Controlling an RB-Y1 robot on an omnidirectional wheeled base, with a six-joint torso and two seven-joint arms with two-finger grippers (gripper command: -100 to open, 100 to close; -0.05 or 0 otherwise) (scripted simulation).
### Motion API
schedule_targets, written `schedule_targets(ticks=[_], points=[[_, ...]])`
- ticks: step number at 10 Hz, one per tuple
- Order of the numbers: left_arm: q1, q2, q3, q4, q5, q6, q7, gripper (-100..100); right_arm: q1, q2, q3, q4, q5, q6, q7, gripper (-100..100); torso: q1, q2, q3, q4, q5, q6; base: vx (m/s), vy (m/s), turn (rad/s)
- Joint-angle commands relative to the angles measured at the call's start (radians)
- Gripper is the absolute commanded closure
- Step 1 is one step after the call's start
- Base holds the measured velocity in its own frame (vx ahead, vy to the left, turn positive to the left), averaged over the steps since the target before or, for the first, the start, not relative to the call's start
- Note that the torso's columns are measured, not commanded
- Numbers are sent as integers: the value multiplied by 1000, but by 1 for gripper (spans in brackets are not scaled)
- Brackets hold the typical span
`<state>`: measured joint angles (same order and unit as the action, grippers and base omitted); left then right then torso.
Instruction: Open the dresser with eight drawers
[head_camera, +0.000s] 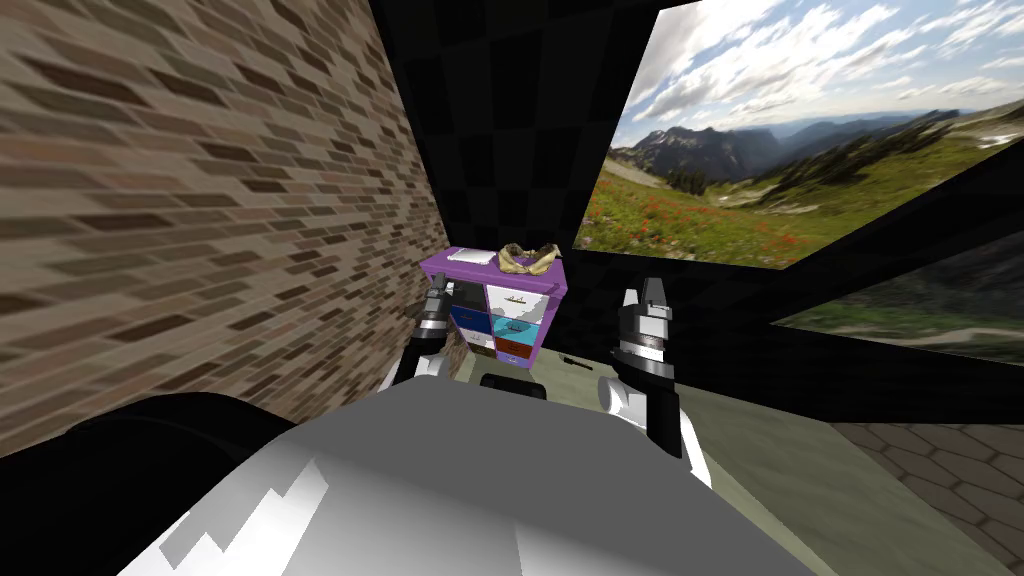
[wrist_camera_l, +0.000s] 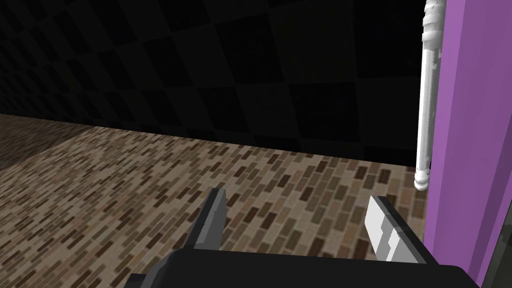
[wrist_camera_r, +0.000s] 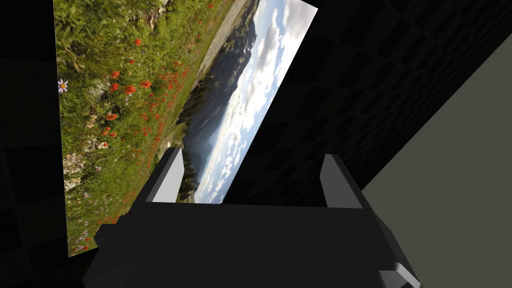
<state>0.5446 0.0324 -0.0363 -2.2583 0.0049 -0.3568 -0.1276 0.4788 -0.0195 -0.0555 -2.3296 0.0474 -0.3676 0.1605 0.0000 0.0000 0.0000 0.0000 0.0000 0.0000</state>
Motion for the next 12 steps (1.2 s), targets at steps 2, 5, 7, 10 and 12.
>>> schedule_targets(ticks=[2, 5, 7, 10, 12], points=[[0, 0, 0, 0, 0, 0, 0, 0, 0, 0, 0, 0, 0, 0, 0, 0, 0, 104, -209, 105, 0, 0, 0, 0, 0], [0, 0, 0, 0, 0, 0, 0, 0, 0, 0, 0, 0, 0, 0, 0, 0, 0, 322, -644, 322, 0, 0, 0, 0, 0], [0, 0, 0, 0, 0, 0, 0, 0, 0, 0, 0, 0, 0, 0, 0, 0, 0, 470, -939, 470, 0, 0, 0, 0, 0], [-6, 38, 0, 21, -2, -4, -1, -100, 0, 0, 0, 0, 0, 0, 0, 0, 0, 691, -1382, 691, 0, 0, 3, -8, -1], [-13, 67, 0, 48, -4, -9, -2, -100, 0, 0, 0, 0, 0, 0, 0, 0, -2, 734, -1471, 734, 0, 0, -2, -54, -3]])
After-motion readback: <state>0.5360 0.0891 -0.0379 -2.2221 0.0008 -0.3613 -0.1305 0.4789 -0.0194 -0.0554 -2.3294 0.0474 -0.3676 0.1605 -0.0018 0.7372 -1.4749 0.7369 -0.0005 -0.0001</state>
